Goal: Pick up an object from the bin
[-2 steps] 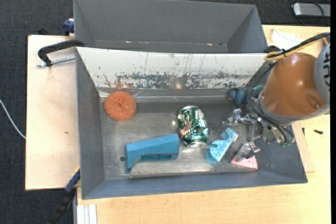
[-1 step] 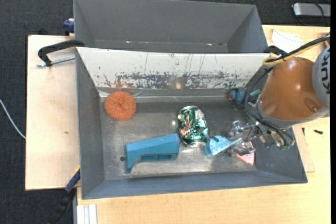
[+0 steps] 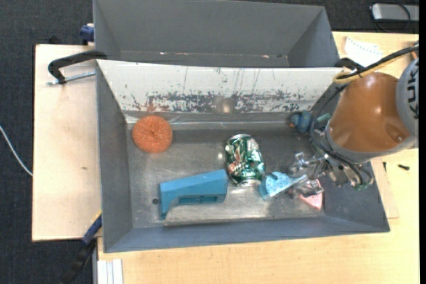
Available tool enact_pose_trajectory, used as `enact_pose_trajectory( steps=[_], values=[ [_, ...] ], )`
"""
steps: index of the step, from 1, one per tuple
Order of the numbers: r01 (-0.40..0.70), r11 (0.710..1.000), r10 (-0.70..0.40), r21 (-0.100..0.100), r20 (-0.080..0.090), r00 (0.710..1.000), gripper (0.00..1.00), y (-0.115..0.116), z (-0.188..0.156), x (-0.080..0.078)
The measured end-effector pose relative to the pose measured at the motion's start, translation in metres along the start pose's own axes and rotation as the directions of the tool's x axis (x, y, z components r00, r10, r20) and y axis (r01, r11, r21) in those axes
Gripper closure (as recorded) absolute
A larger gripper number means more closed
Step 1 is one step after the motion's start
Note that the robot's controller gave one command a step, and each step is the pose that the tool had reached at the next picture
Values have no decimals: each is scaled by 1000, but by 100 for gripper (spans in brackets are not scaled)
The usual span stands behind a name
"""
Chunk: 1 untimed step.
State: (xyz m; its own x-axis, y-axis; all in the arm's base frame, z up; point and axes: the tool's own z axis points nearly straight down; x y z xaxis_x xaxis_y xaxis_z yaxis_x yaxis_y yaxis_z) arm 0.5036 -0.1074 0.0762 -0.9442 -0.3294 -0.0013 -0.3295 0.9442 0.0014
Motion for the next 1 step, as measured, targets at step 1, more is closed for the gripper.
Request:
enact_pose_trajectory(
  steps=[1],
  values=[
    [30,1000,-30,4,5,1000,100,-5,-145,-10]
  ],
)
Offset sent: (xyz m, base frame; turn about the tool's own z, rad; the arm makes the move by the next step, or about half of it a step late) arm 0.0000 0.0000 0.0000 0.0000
